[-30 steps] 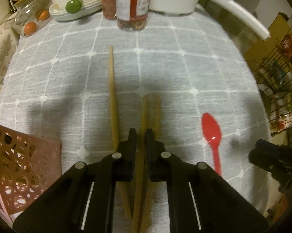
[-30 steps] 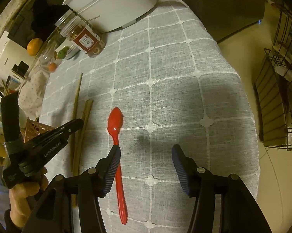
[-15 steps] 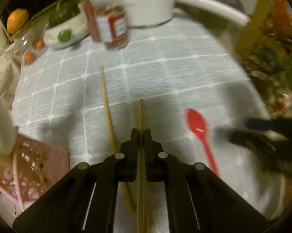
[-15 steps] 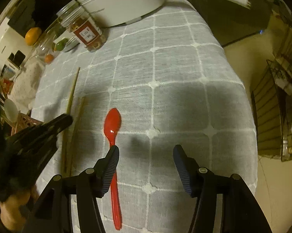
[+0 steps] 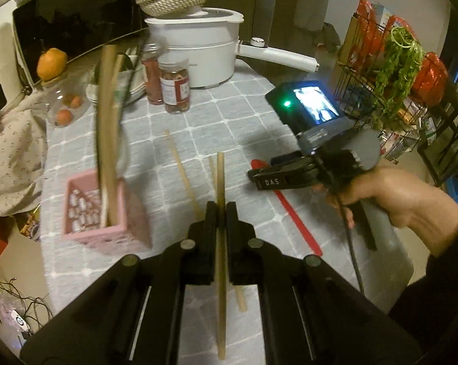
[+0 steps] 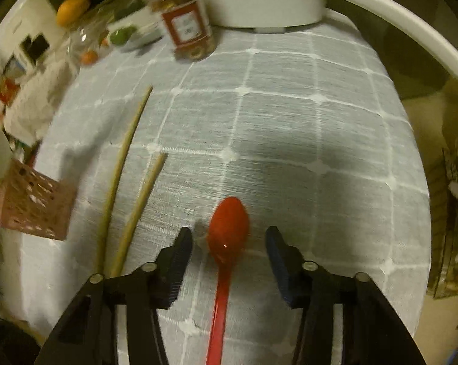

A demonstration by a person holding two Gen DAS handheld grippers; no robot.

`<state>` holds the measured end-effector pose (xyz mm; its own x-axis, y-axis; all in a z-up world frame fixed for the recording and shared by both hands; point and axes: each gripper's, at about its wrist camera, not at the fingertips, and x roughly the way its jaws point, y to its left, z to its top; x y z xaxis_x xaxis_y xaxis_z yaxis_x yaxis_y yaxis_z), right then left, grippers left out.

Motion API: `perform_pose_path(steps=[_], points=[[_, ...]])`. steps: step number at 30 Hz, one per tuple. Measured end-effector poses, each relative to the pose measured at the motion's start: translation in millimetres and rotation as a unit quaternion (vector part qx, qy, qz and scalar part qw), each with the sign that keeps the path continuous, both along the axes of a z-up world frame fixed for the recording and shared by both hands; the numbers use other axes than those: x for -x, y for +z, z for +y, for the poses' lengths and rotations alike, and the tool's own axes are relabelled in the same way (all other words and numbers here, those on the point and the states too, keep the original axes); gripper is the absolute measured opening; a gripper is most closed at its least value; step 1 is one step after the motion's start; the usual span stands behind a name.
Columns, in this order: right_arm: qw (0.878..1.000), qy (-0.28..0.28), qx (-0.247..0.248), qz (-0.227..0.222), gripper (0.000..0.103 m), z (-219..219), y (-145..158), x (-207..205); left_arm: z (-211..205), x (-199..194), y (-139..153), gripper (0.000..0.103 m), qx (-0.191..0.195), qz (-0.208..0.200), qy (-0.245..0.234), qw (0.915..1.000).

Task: Organize utensils
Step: 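Lift the red spoon and carry it over the pink basket with the right tool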

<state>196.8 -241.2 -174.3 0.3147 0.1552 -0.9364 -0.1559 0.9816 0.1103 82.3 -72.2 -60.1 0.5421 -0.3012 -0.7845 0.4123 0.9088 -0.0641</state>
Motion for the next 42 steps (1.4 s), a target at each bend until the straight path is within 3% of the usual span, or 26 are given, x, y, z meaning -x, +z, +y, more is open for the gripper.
perform_pose_path(steps=[2,9,15,20,22,25,28,32,37,42], points=[[0.999,0.019,0.038,-0.019,0.027,10,-1,0,9,1,1,0.006,0.004,0.0,0.004,1.0],[0.999,0.001,0.024,-0.04,0.027,3,6,6,34,15,21,0.006,0.04,-0.027,0.011,0.9988],[0.992,-0.017,-0.022,-0.121,0.027,-10,59,38,54,28,56,0.006,0.077,-0.075,0.021,0.994],[0.982,-0.023,-0.054,-0.177,0.027,-9,98,66,80,51,106,0.006,0.11,-0.19,0.061,0.9736],[0.976,-0.021,-0.062,-0.205,0.027,-5,114,78,91,58,123,0.006,0.124,-0.233,0.076,0.9616],[0.97,-0.02,-0.072,-0.231,0.027,3,130,84,105,59,133,0.006,0.133,-0.276,0.098,0.9471],[0.966,-0.014,-0.081,-0.247,0.027,9,142,90,114,51,133,0.006,0.145,-0.295,0.111,0.9379],[0.964,0.0,-0.084,-0.254,0.027,20,149,98,112,32,120,0.006,0.123,-0.33,0.123,0.9278],[0.963,0.01,-0.082,-0.255,0.027,31,144,103,116,7,97,0.006,0.115,-0.328,0.134,0.9282],[0.96,0.017,-0.077,-0.268,0.027,34,146,109,109,-9,77,0.006,0.083,-0.313,0.129,0.9374]])
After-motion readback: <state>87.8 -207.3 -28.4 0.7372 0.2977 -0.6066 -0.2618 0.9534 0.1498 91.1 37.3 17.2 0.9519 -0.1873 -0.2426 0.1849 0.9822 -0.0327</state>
